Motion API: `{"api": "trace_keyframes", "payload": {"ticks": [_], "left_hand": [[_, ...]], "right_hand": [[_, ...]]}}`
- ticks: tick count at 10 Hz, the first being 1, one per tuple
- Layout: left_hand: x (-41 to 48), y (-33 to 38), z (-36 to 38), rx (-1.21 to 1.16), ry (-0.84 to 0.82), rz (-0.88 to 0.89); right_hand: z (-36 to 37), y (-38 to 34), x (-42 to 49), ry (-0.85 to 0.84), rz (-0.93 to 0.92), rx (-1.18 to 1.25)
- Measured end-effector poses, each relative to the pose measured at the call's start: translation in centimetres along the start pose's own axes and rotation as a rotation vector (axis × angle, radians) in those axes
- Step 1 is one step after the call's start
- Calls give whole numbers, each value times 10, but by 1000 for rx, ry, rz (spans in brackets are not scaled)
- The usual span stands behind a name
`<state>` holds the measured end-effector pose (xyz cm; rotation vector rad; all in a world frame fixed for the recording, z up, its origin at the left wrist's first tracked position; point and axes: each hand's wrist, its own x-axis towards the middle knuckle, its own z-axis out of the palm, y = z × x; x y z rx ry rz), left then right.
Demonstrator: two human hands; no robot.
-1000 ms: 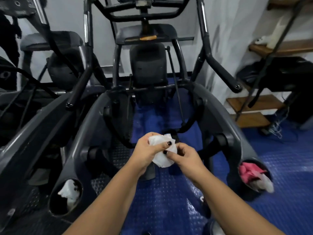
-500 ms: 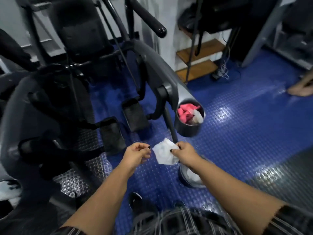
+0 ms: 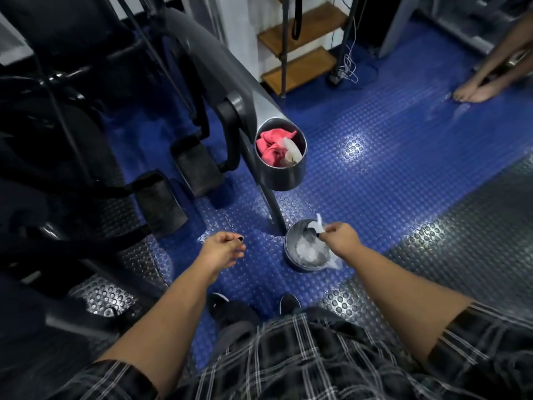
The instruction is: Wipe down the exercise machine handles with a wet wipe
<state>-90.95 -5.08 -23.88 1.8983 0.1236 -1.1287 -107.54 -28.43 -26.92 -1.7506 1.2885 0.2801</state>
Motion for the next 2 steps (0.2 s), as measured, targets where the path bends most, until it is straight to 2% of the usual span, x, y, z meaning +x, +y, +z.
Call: {"api": "trace_keyframes", "payload": {"ticks": [2], "left_hand": [[-5, 0, -2, -4, 12, 27]], "right_hand": [[5, -6, 5, -4, 9, 234]]}}
